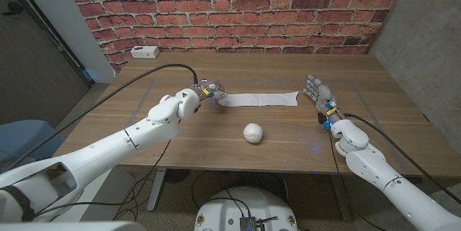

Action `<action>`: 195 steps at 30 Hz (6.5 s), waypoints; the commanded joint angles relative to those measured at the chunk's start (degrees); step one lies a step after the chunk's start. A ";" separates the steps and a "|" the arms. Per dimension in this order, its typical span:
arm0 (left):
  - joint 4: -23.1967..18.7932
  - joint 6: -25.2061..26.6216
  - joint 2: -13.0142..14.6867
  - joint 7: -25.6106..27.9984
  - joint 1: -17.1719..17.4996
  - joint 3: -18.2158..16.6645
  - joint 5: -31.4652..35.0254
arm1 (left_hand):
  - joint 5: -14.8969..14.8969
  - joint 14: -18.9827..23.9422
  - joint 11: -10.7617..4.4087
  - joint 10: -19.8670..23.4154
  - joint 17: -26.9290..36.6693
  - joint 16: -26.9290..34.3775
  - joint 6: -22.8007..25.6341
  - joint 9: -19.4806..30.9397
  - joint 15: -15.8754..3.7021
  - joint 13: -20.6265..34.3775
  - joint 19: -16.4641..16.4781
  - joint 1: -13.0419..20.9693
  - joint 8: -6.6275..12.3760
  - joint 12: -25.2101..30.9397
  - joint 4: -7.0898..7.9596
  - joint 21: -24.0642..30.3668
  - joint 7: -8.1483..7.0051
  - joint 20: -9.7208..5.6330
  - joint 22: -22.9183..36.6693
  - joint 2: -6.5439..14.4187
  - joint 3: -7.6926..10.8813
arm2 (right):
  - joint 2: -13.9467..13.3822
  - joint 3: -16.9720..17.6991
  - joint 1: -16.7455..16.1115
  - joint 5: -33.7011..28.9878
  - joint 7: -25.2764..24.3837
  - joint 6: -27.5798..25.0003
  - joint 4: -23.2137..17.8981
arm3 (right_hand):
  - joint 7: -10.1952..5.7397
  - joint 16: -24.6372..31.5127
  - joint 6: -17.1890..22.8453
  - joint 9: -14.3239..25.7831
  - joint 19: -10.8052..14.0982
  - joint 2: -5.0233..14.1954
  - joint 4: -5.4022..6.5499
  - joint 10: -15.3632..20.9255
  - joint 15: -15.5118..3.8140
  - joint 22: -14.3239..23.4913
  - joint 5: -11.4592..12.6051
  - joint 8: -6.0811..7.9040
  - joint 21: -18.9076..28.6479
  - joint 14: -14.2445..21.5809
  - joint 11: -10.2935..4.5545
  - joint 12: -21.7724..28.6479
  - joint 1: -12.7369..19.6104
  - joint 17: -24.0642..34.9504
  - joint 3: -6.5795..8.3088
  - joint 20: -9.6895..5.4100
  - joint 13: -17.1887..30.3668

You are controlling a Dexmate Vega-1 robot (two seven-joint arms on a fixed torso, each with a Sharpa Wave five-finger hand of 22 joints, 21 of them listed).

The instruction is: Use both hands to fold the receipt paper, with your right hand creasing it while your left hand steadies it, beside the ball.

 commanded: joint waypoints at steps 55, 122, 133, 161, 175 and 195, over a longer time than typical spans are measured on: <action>8.33 0.93 -5.64 -12.03 -7.66 5.50 4.11 | -0.49 6.42 -0.75 9.53 0.22 -0.55 11.20 -0.12 -1.18 -0.07 1.69 -7.50 -0.77 0.12 2.39 -0.71 0.66 0.33 -0.04 -2.30 -2.35 | -9.13 -7.25 5.36 -19.90 -8.31 -15.49 -9.39 | 0.64 1.18 2.79 0.26 6.72 1.56 -0.90 5.41 -1.22 0.39 -0.65 -0.57 1.63 7.61 1.12 -0.41 3.61 0.55 5.03 -1.16 0.22; 8.49 0.85 -5.57 -10.88 -7.72 5.49 1.96 | -0.23 6.28 -0.04 9.08 0.22 -1.62 10.67 -0.06 -0.78 -0.02 1.88 -10.11 -2.32 -1.68 3.53 -1.51 1.12 0.35 -0.04 -2.37 -2.70 | -4.95 -13.75 9.43 -45.40 -26.21 -33.19 -10.37 | -0.70 4.20 4.25 0.31 9.82 1.04 -0.52 8.37 -3.65 0.77 -0.97 -0.55 2.35 13.52 -1.51 -0.53 9.32 2.54 7.82 1.87 0.42; 8.67 0.73 -5.75 -10.91 -8.02 5.78 1.93 | -0.20 6.30 0.05 9.14 0.22 -1.70 10.55 -0.05 -0.72 0.00 1.91 -10.43 -2.45 -1.86 3.68 -1.63 1.19 0.35 -0.04 -2.38 -2.72 | -5.26 -14.53 11.94 -41.82 -19.14 -40.42 -10.90 | 0.20 5.44 4.75 0.32 16.20 0.90 -0.88 9.88 -3.26 0.84 -1.04 -0.58 4.68 16.28 -0.52 -0.34 9.88 2.90 7.27 1.31 0.41; 7.89 2.37 -5.83 -11.62 -7.92 6.37 2.52 | -0.13 6.24 0.18 9.13 0.26 -1.88 10.25 -0.04 -0.67 0.04 1.84 -11.36 -2.70 -2.35 4.20 -1.99 1.39 0.44 -0.03 -2.38 -2.82 | -3.00 -9.60 11.90 -19.85 -5.39 -24.47 -2.75 | 3.18 6.95 8.01 0.42 23.57 2.84 -1.36 17.05 -5.61 0.61 -0.30 -0.34 7.03 22.22 0.71 1.11 14.66 2.82 11.42 -3.65 0.49; 7.46 2.82 -5.79 -11.52 -7.67 6.57 2.97 | -0.08 6.10 0.42 8.86 0.33 -1.95 9.85 -0.03 -0.44 0.06 1.89 -12.03 -2.87 -2.68 4.72 -2.14 1.50 0.64 -0.01 -2.26 -2.93 | -1.56 -4.06 8.59 -1.77 3.33 -19.76 -2.51 | 3.72 9.84 7.30 0.47 30.29 2.07 0.13 19.62 -6.64 0.88 -0.64 -0.92 9.94 29.38 2.16 1.07 17.72 3.83 12.82 -4.08 0.61; 7.05 2.79 -5.57 -10.40 -6.80 6.26 3.37 | 0.09 6.11 0.24 9.02 0.32 -2.01 9.90 -0.01 -0.66 0.09 2.19 -12.56 -2.82 -2.94 5.40 -2.29 1.46 0.64 0.00 -1.56 -2.60 | -3.47 -2.67 5.44 6.58 4.95 -20.13 -8.22 | 3.14 7.26 0.31 0.57 39.66 -3.79 7.70 15.16 2.60 1.12 -1.37 -0.89 14.55 33.15 6.72 -0.20 3.19 2.81 2.83 1.76 0.65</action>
